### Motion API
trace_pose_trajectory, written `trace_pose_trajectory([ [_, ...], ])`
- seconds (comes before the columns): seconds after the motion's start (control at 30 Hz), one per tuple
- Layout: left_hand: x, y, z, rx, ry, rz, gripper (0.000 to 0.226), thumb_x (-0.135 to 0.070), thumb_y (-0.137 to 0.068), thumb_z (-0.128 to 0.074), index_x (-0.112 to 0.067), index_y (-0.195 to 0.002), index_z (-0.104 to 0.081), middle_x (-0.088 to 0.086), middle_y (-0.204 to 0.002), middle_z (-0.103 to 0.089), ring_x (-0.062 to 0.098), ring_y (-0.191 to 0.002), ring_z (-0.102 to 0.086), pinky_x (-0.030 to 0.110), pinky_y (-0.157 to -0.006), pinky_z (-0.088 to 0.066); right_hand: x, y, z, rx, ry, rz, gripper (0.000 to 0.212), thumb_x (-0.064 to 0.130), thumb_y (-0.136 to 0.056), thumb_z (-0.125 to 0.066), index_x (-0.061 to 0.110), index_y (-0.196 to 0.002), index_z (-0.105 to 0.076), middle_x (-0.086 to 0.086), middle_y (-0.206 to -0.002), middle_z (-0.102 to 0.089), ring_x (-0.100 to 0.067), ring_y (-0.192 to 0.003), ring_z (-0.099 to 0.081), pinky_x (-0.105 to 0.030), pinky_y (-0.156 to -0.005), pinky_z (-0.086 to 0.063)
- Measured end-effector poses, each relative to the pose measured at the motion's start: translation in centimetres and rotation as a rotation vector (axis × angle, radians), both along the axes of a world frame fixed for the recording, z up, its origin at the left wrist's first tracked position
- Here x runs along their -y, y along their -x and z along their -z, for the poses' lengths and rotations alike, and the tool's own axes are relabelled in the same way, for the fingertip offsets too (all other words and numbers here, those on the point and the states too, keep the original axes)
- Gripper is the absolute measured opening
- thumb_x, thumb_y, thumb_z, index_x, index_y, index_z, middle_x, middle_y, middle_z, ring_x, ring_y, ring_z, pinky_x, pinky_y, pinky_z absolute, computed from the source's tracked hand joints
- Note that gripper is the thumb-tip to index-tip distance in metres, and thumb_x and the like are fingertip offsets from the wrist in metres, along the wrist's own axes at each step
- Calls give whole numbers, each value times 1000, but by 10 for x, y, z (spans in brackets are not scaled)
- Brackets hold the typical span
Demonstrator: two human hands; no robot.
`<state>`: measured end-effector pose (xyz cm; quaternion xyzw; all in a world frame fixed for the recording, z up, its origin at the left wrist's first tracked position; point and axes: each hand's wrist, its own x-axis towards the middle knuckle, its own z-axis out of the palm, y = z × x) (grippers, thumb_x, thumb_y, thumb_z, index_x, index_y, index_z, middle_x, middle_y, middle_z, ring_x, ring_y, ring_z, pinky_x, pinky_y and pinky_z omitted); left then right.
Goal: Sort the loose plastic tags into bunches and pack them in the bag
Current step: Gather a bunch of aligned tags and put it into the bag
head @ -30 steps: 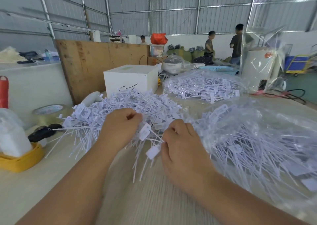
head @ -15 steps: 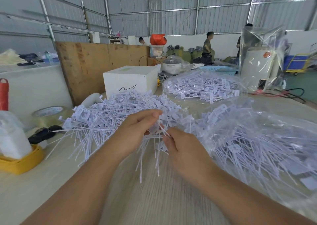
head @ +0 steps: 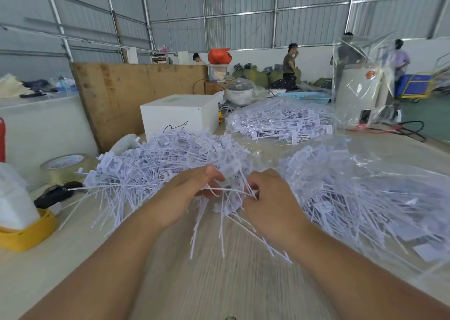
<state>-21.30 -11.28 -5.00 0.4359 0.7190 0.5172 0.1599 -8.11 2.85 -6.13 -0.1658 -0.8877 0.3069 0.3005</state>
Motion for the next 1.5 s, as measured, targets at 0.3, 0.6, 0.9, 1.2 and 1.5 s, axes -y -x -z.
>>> trace_pose_trajectory([
  [0.3, -4, -2, -6, 57, -231, -172, 26, -36, -67, -76, -27, -91, -73, -8, -59, -56, 9, -47, -49, 19, -51, -46, 3, -1, 0, 180, -114, -218, 50, -3, -82, -52, 23, -125, -59, 5, -148, -21, -14, -119, -48, -15, -90, -37],
  [0.6, -12, -7, 2, 120, -147, -170, 16, -15, -76, -79, -16, -91, -73, 3, -80, -69, 12, -64, -64, 26, -59, -57, 7, -10, -4, 296, -298, -322, 53, 3, -82, -53, 20, -132, -49, 9, -143, -20, -17, -112, -52, -36, -85, -50],
  [0.9, -13, -9, 2, 156, -161, -154, 30, -17, -66, -83, -10, -93, -71, 13, -83, -72, 17, -64, -67, 23, -57, -55, 14, -13, -7, 275, -645, -215, 54, 19, -86, -54, 19, -139, -42, 3, -148, -12, -20, -129, -26, -37, -84, -51],
  [1.2, -12, -16, -2, 9, -292, -153, 37, 6, -77, -76, -22, -101, -69, -6, -78, -68, 5, -66, -62, 16, -65, -52, 10, -7, -2, 347, -241, 4, 44, 38, -84, -61, 18, -119, -44, 2, -103, -48, -22, -101, -55, -31, -71, -44],
  [1.5, -13, -19, -6, 17, -329, -88, 38, -5, -83, -73, -29, -111, -64, -6, -98, -71, 4, -87, -64, 21, -80, -53, 6, -1, -8, 533, 18, 5, 19, 10, -78, -59, 16, -69, -44, 2, -70, -50, -13, -57, -49, -22, -47, -34],
])
